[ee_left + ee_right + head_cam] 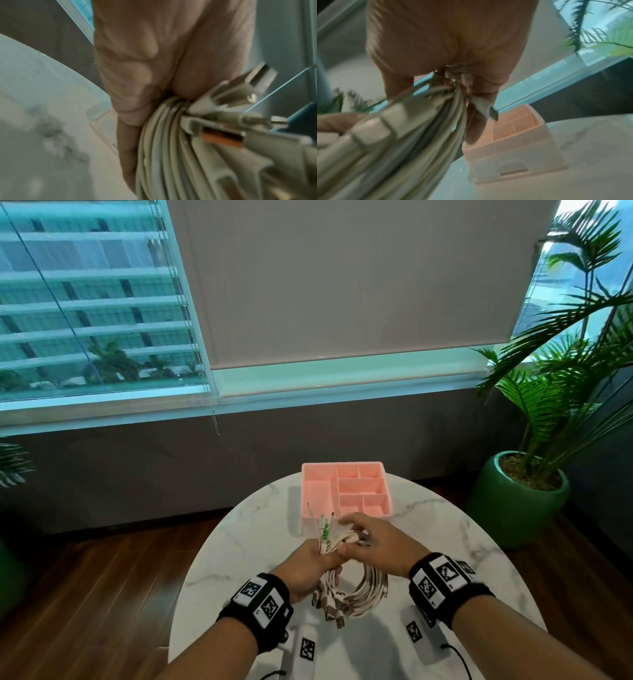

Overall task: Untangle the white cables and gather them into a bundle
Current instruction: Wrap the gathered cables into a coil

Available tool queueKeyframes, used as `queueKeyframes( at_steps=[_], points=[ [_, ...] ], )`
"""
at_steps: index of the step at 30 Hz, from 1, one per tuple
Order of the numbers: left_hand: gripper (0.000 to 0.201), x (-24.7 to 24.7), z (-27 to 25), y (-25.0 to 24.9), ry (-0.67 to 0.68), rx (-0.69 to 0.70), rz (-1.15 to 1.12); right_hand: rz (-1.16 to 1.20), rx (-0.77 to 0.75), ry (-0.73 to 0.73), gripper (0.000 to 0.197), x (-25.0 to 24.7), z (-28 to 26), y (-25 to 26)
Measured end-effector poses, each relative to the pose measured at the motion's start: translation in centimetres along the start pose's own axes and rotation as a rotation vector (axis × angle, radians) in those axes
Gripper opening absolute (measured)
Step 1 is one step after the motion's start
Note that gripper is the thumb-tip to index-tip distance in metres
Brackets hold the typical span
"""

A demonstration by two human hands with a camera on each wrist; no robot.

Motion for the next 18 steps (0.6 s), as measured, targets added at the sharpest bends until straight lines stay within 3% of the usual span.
queueKeyframes(
  at_steps=[3,6,9,12,16,18],
  points=[
    [0.02,-0.6,0.8,1.2,-0.036,-0.075,0.083,-0.283,-0.13,0.086,0.086,-0.3,-0.4,1.6],
    [0.037,-0.1,1.3,1.4,-0.045,-0.092,0.238,-0.739,-0.43,0.206,0.1,1.3,-0.2,4.1],
    [0.03,1.3,1.1,1.0,-0.012,-0.079,0.364,-0.947,-0.522,0.372,0.104,4.0,0.1,4.1],
    [0.031,2.2,1.4,0.5,0.029,-0.046,0.369,-1.009,-0.438,0.463,0.088,4.8,0.5,2.5],
    [0.013,1.6,1.7,0.1,-0.008,-0.054,0.278,-0.956,-0.372,0.376,0.039,3.8,1.1,1.8],
    [0.024,1.3,1.8,0.4,0.001,-0.067,0.195,-0.9,-0.294,0.357,0.027,2.8,1.2,1.5]
  ],
)
Point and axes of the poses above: each hand's wrist, its own z-axis towards the middle knuckle, its own x-axis out of the palm, y = z × x, the point moved 9 cm from there along z, towards the middle knuckle, and after that the axes turned 15 degrees about -x, right-handed, at the moved point
